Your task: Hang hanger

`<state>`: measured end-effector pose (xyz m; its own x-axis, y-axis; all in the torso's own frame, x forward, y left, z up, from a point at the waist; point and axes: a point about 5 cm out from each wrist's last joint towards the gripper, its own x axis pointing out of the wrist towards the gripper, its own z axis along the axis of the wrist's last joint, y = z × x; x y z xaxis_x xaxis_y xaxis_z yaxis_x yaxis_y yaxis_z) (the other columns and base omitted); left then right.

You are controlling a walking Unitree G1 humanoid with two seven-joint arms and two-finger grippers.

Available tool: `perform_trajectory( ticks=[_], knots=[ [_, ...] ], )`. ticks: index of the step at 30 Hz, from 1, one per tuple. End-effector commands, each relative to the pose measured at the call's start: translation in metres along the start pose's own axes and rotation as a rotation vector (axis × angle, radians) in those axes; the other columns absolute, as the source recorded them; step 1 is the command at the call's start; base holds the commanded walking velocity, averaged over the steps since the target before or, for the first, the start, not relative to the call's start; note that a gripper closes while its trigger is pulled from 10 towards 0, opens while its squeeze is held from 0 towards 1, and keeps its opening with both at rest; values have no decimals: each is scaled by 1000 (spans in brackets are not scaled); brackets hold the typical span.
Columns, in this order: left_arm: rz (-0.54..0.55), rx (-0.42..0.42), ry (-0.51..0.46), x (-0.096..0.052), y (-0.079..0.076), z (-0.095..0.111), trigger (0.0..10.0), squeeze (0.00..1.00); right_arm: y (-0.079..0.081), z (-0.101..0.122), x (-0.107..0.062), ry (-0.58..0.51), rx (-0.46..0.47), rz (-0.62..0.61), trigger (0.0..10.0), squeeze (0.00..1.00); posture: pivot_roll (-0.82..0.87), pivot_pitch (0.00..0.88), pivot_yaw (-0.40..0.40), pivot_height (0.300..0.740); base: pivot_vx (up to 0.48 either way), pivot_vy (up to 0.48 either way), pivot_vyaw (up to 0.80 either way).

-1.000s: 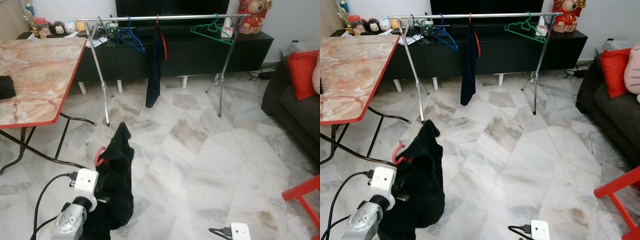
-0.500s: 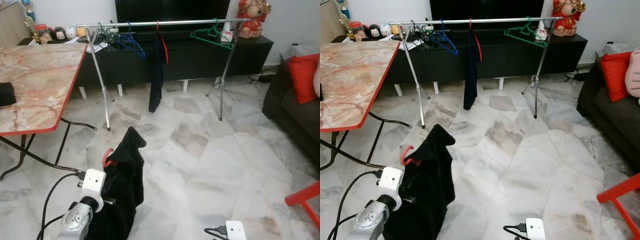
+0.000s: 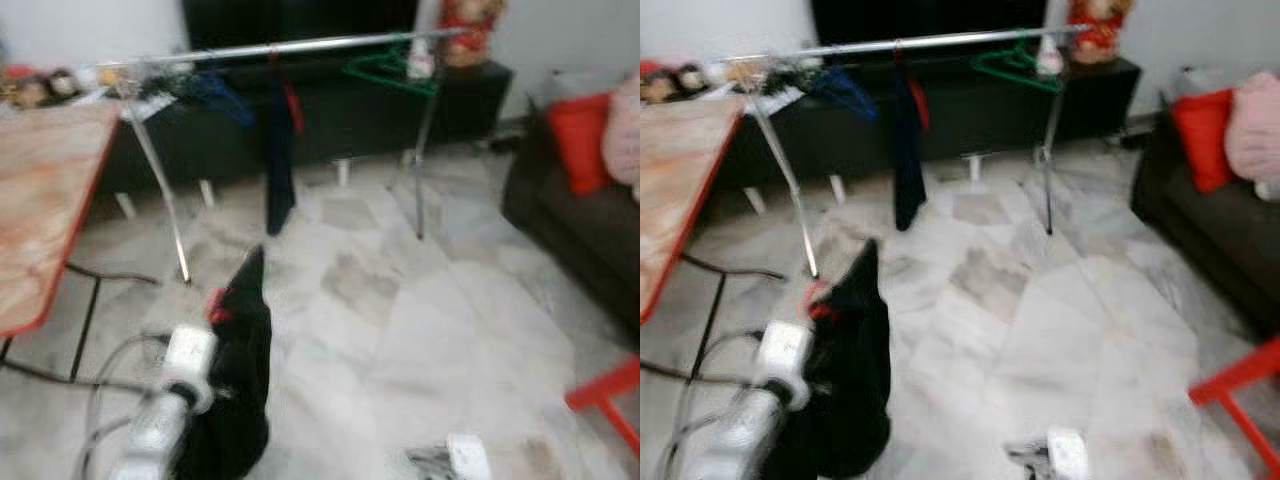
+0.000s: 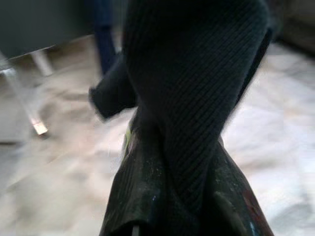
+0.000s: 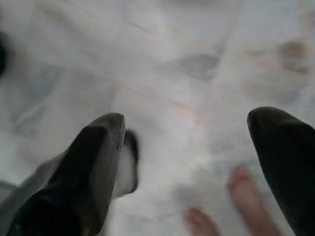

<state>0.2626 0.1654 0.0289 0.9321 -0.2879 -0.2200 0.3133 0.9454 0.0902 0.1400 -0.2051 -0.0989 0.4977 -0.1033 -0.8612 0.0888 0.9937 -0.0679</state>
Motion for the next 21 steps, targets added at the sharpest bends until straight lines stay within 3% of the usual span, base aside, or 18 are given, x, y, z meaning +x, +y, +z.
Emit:
perform_trajectory(
  ticks=[1, 21],
  knots=[
    [41, 40, -24, -3, 17, 7, 10000, 0, 12, 14, 3, -43, 6, 30, 10000, 0, -71, 0, -22, 740, 480, 0, -638],
    [24, 38, -30, 4, 11, 12, 10000, 0, 15, 16, 3, -50, 22, 55, 10000, 0, -78, 0, -24, 740, 480, 0, -32]
  ],
)
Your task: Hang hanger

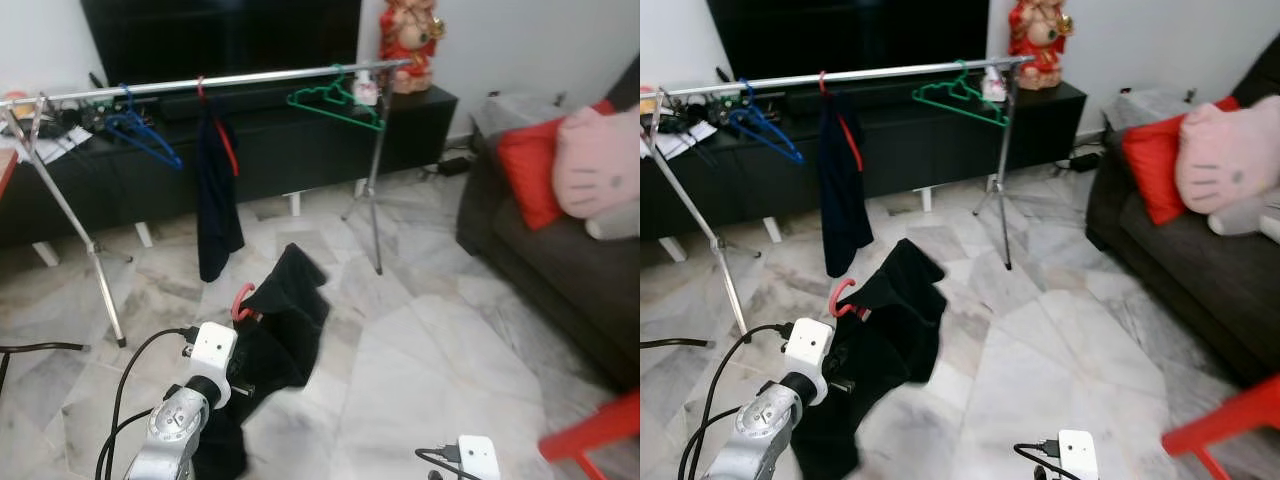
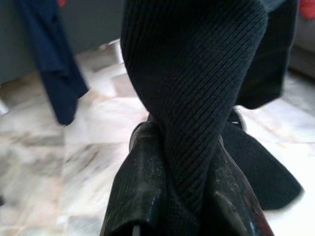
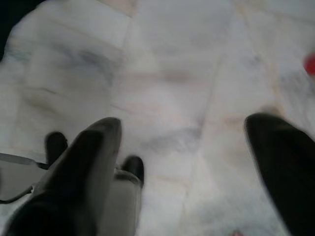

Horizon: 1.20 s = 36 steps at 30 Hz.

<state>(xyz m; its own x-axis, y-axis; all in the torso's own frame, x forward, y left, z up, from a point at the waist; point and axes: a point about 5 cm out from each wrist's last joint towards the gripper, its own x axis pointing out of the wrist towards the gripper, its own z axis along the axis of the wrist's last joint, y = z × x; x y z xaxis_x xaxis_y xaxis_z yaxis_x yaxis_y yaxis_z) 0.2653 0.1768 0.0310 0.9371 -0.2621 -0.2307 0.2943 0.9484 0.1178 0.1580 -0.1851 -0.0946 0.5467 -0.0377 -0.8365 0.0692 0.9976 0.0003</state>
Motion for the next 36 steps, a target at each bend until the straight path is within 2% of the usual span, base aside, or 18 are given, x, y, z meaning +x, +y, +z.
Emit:
perform_trajectory(
  ticks=[1, 36],
  knots=[
    [0, 15, -43, 5, 0, 11, 10000, 0, -6, -1, -1, 1, 3, -14, 10000, 0, -78, 0, -24, 740, 480, 0, 0],
    [-27, 9, -38, 10, -7, 11, 10000, 0, -5, 1, 0, 7, -3, -5, 10000, 0, -80, 0, -20, 740, 480, 0, 0]
  ],
)
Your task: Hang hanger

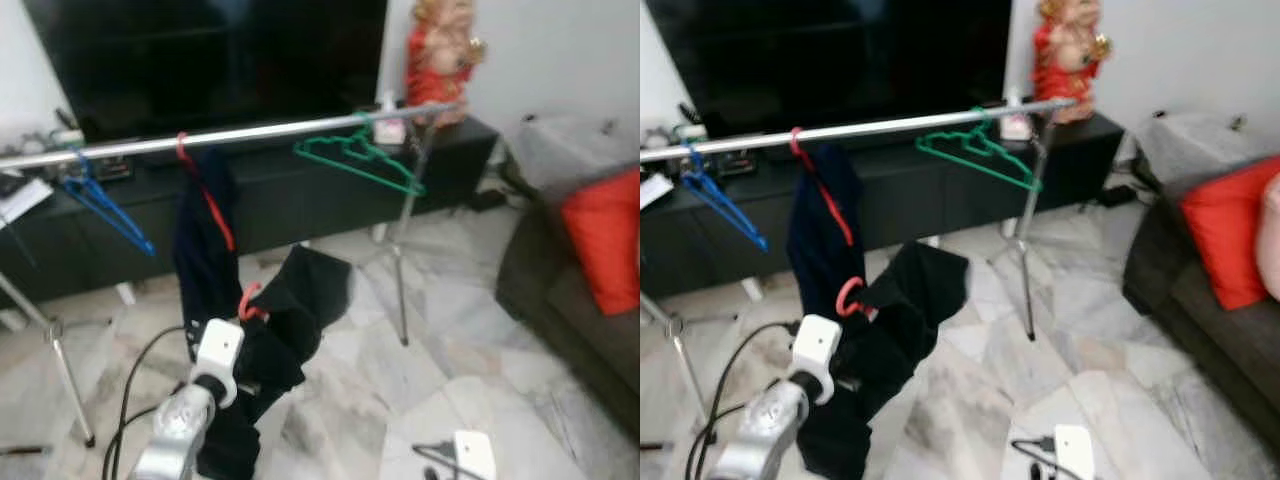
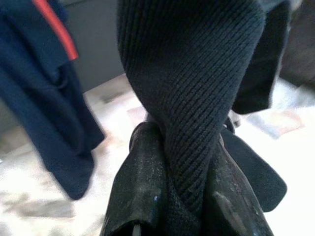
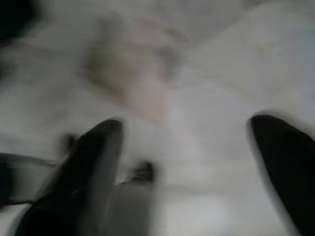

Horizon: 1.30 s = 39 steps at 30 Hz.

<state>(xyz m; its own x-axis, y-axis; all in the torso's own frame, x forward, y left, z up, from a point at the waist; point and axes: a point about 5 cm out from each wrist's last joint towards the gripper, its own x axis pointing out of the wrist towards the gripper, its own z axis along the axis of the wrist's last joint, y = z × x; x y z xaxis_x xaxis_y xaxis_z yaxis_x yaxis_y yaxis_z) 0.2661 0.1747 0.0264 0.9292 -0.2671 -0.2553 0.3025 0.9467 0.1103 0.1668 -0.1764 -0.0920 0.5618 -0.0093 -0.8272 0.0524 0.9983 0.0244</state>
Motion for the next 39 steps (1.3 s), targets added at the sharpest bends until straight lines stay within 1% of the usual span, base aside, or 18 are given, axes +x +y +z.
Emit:
perform_trajectory(
  ticks=[1, 7, 9, 15, 26, 39],
  knots=[
    [-17, 15, -62, 7, -6, 15, 10000, 0, -14, -7, -3, 24, -3, -33, 10000, 0, -79, 0, -21, 740, 480, 0, 0],
    [-16, 18, -59, 7, -7, 15, 10000, 0, -14, -8, -3, 27, -6, -30, 10000, 0, -78, 0, -22, 740, 406, 0, 0],
    [-32, 21, -45, 7, -10, 12, 10000, 0, -14, -8, -3, 29, -8, -30, 10000, 0, -78, 0, -23, 740, 0, 0, 0],
    [-20, 13, -34, 7, -10, 9, 10000, 0, -14, -9, -3, 30, -6, -30, 10000, 0, -80, 0, -23, 740, 0, 0, 0],
    [-12, 54, -25, 7, -8, 8, 10000, 0, -13, -10, -3, 33, -10, -18, 10000, 0, -75, 0, -24, 740, 0, 0, 0],
    [-16, 63, -23, 6, -10, 6, 10000, 0, -13, -10, -3, 31, -22, -9, 10000, 0, -78, 0, -26, 740, 0, -324, 0]
  ],
)
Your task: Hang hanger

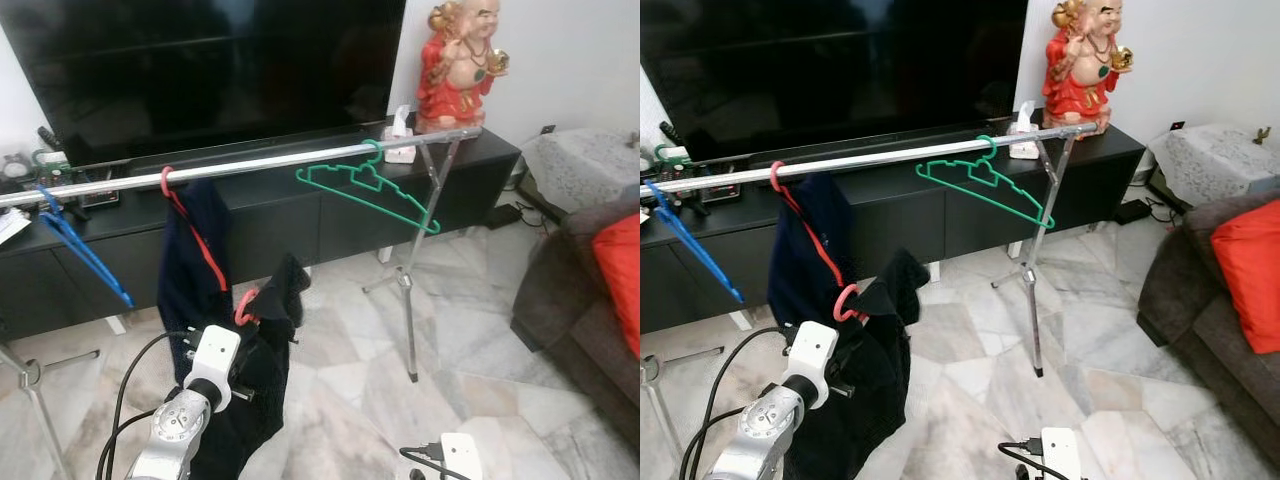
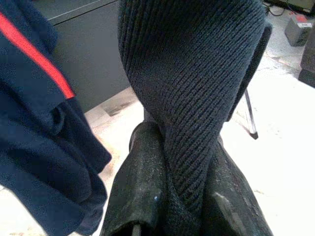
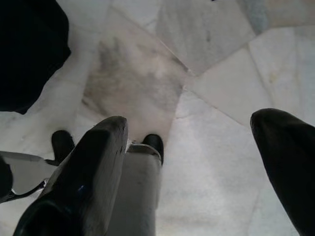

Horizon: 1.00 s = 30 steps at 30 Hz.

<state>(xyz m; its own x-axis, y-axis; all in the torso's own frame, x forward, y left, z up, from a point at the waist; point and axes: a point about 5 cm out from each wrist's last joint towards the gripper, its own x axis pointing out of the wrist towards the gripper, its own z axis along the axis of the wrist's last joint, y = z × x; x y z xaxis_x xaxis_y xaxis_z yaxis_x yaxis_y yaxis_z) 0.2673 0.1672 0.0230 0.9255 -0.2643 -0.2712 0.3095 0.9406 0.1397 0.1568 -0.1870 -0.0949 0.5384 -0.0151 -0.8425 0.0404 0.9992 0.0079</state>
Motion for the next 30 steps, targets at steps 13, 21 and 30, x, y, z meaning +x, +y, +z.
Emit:
perform_trajectory(
  ticks=[13, 21, 30],
  knots=[
    [0, 34, -46, 2, -1, 8, 10000, 0, -2, 0, 0, 7, -10, 2, 10000, 0, -76, 0, -28, 740, 0, -344, 0],
    [27, 29, -37, 2, 3, 7, 10000, 0, -3, 1, 0, 8, -23, 4, 10000, 0, -75, 0, -33, 740, 0, -335, 0],
    [130, -2, -43, -2, 14, 6, 10000, 0, -3, 2, 0, 5, -25, 8, 10000, 0, -77, 0, -38, 740, 0, -27, 0]
  ],
)
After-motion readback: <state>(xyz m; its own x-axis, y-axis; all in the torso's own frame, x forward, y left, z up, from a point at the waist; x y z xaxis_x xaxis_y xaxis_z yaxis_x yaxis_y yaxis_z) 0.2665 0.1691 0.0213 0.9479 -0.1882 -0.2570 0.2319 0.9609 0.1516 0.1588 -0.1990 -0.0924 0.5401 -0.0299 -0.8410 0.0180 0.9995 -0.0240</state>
